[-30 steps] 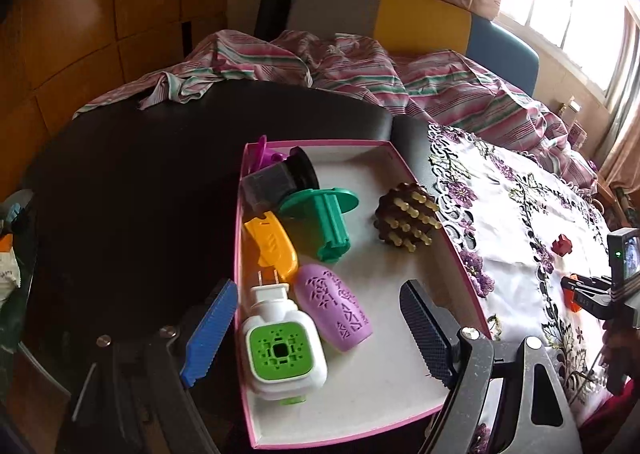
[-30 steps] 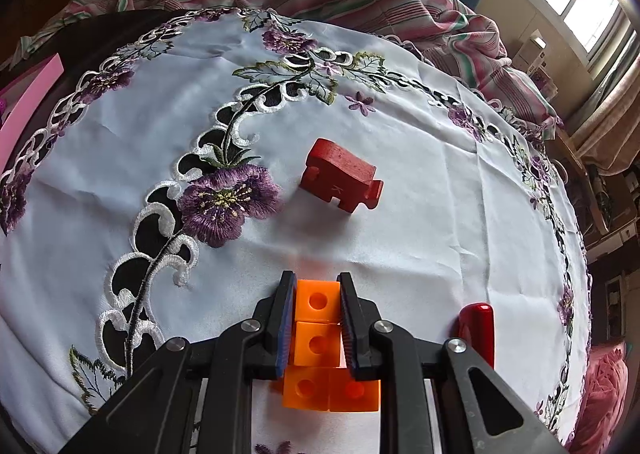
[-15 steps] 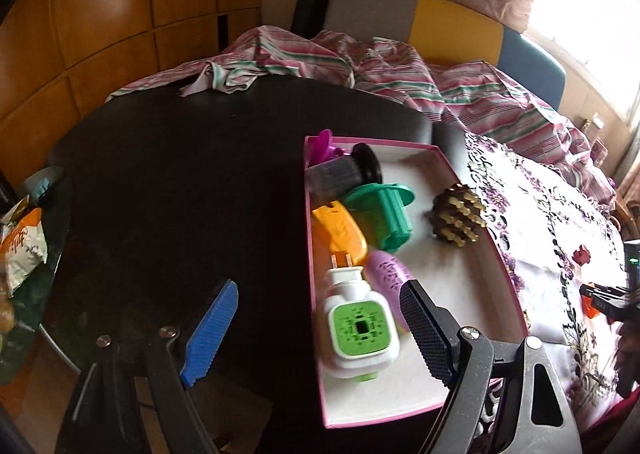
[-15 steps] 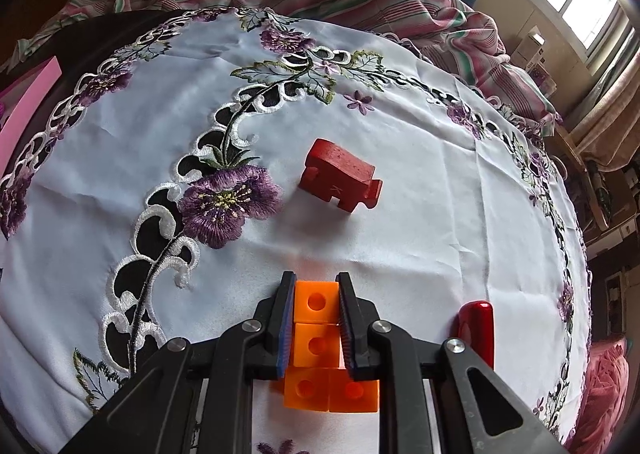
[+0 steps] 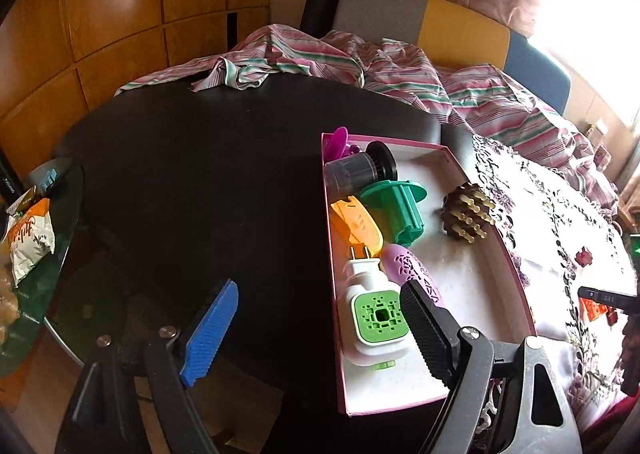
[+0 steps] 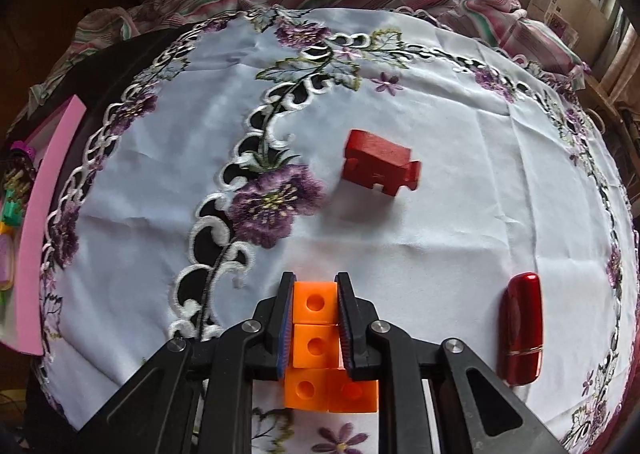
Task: Organize rigid objects
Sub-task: 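Withdraw the left gripper while right gripper carries orange block toward the tray, then lower the orange block beside the spiky toy and open the right gripper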
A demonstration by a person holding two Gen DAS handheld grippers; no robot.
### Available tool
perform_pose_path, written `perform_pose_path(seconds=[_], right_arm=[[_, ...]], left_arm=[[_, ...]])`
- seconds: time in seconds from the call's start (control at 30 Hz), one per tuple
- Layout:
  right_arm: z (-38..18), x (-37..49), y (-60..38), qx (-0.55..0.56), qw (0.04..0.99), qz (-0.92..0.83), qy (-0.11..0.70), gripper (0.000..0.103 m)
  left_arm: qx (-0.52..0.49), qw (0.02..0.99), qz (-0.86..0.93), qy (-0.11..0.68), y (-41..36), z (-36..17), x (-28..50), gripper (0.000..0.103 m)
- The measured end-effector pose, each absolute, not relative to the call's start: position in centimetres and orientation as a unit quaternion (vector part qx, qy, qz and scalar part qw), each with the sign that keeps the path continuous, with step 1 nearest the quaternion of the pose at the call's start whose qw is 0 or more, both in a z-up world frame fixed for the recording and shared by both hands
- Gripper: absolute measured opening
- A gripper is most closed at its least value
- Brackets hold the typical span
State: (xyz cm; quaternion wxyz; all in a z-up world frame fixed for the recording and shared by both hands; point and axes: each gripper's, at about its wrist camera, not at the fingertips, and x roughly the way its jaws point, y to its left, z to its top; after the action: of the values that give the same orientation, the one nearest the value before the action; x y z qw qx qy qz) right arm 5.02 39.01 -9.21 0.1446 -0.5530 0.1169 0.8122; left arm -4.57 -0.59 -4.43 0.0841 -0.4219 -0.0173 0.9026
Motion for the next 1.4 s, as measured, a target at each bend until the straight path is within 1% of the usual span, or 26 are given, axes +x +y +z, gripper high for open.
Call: perform_pose_path(seconds=[0.33,0.73,1.0,1.23,1.4], right_arm=[[-8.7,3.5,30.9,-0.569,0.07,0.814,0.087,0.019],[-4.2,3.0,24.3,-0.503,0.006,0.858,0.104,0.018],[-1.0,2.1,19.4,-0.46,-0.059,0.879,0.112,0.018],[-1.2,0.0,15.4,-0.457,-0.099,0.876,0.118,0.018],[-2.4,-1.9,13.7,-0.462,-0.096,0.874,0.111,0.018]], left_arm=[[-0.42,0.095,0.902,-0.022,-0.4,-4.6,-4.2,0.084],[-0.425,0.1,0.899,-0.025,-0.6,-5.2,-3.8,0.084],[-0.424,0.101,0.9,-0.028,-0.8,-5.3,-3.8,0.084],[-0.422,0.106,0.9,-0.024,-0.7,-5.1,-3.6,0.084],[-0.424,0.103,0.899,-0.026,-0.8,-5.2,-3.7,0.084]])
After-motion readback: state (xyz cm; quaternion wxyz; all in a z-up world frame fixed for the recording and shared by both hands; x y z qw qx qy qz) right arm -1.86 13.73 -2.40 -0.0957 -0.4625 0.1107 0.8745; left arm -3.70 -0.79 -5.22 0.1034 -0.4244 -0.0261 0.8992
